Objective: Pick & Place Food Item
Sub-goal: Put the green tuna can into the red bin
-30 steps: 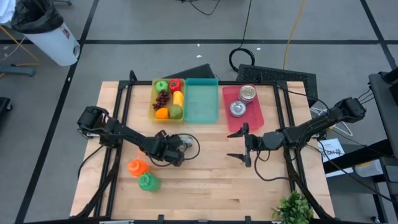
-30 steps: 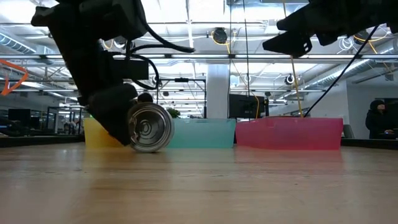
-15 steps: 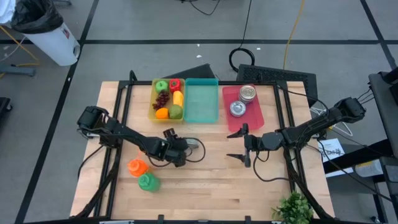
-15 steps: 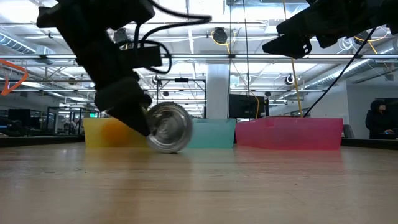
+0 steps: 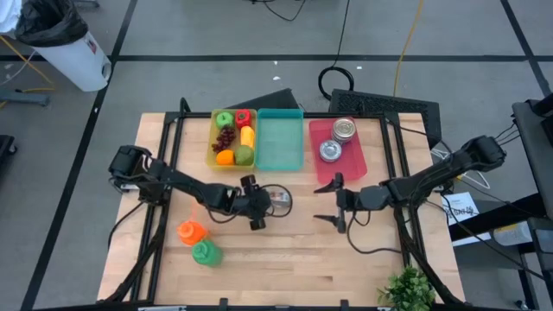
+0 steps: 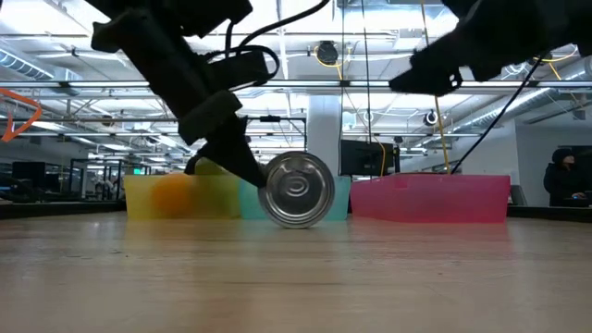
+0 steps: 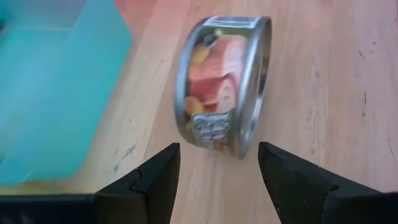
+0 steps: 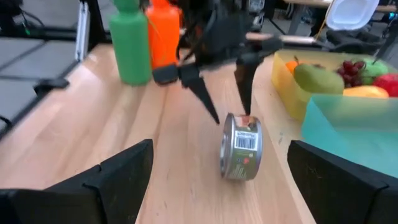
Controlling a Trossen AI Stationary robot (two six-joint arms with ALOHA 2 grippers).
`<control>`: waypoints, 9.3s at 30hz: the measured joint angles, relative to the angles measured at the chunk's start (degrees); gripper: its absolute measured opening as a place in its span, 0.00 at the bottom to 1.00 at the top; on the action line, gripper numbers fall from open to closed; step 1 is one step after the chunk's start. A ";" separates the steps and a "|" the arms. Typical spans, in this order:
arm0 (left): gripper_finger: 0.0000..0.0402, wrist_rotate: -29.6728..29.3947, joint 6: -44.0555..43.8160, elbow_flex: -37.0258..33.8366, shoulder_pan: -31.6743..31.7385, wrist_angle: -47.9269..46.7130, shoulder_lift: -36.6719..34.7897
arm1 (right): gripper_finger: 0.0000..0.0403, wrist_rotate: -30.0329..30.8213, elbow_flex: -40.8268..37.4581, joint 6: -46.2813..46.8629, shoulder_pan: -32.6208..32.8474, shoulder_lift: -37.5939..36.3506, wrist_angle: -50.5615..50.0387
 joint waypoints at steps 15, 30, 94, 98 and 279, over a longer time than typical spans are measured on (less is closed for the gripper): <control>0.57 7.24 4.97 0.02 1.45 12.09 -0.02 | 0.87 -3.06 0.00 1.21 -7.93 20.77 14.73; 0.57 7.23 7.70 0.02 1.46 12.89 -0.02 | 0.87 -8.87 0.44 -6.36 -15.30 29.34 21.17; 0.57 6.99 4.86 0.02 1.99 14.96 -0.02 | 0.37 1.03 -15.08 19.72 -39.50 0.55 15.60; 0.57 6.97 3.96 0.02 2.18 14.96 -0.02 | 0.37 1.05 -15.08 20.35 -39.50 4.22 20.41; 0.57 7.09 0.50 0.00 2.73 14.68 -0.02 | 0.71 2.75 -23.63 31.48 -36.72 5.98 34.92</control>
